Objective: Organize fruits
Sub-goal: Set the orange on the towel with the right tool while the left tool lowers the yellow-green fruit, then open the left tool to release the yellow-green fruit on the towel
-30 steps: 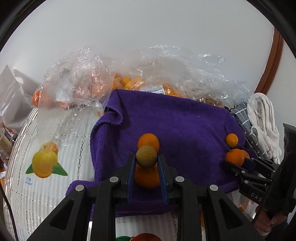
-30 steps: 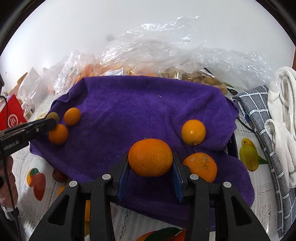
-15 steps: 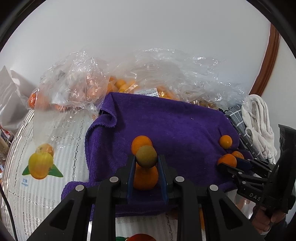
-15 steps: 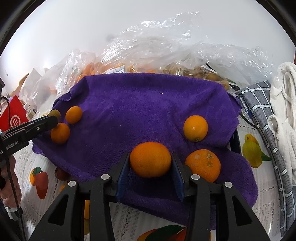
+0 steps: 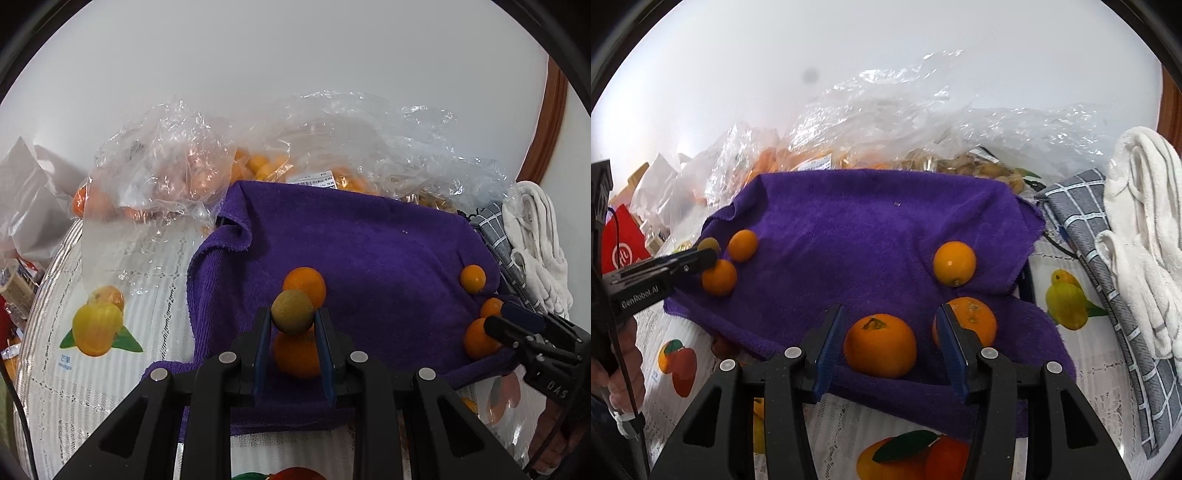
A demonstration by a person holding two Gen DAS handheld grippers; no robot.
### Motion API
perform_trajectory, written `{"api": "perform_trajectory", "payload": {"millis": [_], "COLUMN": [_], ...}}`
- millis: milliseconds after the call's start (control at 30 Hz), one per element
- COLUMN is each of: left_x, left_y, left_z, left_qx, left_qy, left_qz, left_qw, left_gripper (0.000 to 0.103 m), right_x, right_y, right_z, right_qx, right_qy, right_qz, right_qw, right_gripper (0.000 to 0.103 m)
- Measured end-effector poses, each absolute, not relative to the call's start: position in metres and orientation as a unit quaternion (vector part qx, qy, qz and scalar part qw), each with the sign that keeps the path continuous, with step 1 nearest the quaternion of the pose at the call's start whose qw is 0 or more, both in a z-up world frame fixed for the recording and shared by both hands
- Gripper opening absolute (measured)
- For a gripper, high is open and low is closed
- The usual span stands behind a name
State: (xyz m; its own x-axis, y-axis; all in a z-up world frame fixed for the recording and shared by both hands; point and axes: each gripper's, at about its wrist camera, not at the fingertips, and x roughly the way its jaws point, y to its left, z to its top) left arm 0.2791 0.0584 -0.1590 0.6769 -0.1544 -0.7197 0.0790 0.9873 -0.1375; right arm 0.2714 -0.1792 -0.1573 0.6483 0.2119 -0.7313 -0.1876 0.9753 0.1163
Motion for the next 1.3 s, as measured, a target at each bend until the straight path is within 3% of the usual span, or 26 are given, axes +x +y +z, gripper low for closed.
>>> {"api": "perform_trajectory", "payload": {"millis": [1000,1300], "left_x": [0.28,0.275], "left_y": [0.059,0.063], "left_z": [-0.161,-0.147], "left_qx": [-0.073,-0.081], "left_qy": [0.408,0.402], "left_qz": [-0.073,-0.074], "left_qw": [0.907,0.909], "left_gripper": [0.024,0.045], "right_x": [0.262,0.249], "right_y": [-0.192,-0.192], "right_z": [-0.153,-0.141], "right_qx": [0.03,0.025], "right_qy": [0.405,0.402], "right_qz": [0.086,0.072], "right_qw": [0.91,0.913], "right_gripper": [0.05,0.055]}}
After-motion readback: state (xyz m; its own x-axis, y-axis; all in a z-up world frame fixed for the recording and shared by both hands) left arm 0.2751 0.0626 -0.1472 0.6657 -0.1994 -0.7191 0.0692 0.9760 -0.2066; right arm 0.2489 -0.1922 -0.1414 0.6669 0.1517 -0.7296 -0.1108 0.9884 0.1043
